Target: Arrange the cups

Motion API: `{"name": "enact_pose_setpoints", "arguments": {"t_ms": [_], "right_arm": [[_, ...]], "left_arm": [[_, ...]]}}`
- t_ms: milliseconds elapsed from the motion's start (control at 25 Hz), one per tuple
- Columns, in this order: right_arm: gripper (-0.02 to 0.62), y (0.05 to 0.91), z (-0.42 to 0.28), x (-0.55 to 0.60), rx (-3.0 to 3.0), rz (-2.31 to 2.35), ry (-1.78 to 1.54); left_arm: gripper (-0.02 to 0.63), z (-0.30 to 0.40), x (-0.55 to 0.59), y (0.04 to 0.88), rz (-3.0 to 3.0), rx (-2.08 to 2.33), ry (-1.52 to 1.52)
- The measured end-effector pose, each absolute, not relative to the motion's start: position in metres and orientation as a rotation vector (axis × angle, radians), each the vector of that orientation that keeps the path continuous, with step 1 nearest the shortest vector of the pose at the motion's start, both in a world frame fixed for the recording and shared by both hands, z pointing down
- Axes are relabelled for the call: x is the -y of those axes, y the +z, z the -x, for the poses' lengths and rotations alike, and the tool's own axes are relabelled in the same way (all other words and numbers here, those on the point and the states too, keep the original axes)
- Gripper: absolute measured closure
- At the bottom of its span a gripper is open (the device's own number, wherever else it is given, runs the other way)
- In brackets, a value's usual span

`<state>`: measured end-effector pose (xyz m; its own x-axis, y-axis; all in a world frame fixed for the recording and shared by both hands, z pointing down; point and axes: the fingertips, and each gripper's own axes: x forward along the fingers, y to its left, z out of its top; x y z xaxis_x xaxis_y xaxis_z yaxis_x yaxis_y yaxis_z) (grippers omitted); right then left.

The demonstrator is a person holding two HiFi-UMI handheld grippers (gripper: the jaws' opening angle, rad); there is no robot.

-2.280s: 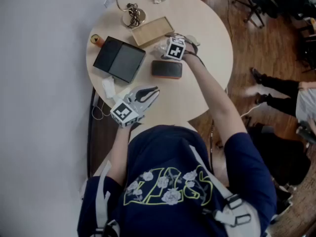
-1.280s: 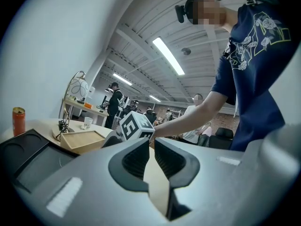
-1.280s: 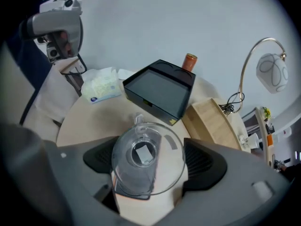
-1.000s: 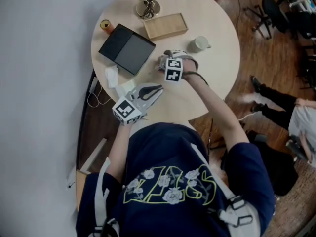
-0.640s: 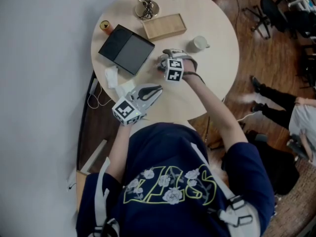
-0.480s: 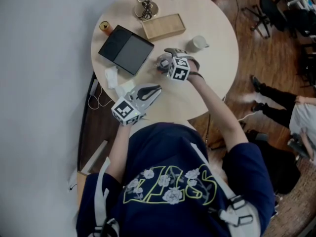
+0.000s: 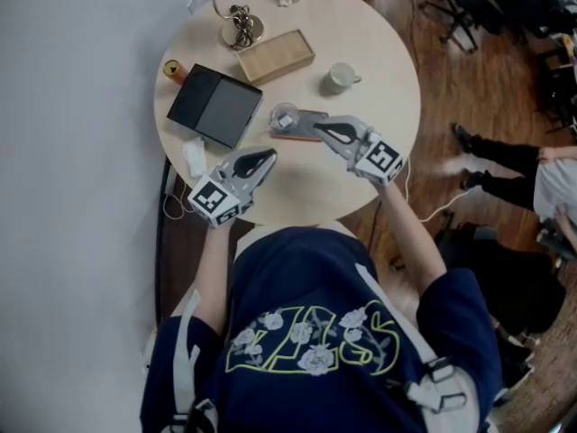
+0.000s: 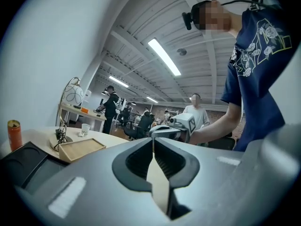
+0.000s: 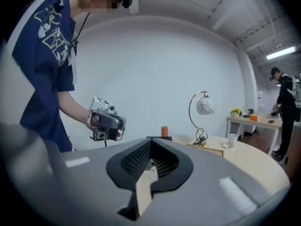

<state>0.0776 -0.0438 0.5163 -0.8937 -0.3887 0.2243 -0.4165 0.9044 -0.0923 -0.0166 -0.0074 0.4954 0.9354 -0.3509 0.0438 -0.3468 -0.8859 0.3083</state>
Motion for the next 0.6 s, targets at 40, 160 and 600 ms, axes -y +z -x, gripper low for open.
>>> {"name": "enact_pose_setpoints", "arguments": {"t_ms": [40,160,600], "right_arm": [[0.586,0.509,-0.086,0.039,2.893,-0.666,0.217],[0.586,0.495,-0.106,0.018,2.94,-0.784,0.254],[0.587,0.489,-0.12,-0.039,2.969,-0.884,0.399]], "left_arm": [[0.594,0.015,0.009,0.493,-2.784,0.509,-0.023],[0.594,0.01,0.011,0.488,-2.813,0.477,-0.012],[0.598,-0.008,-0.003,0.486,-2.828,0.385,0.004]]}}
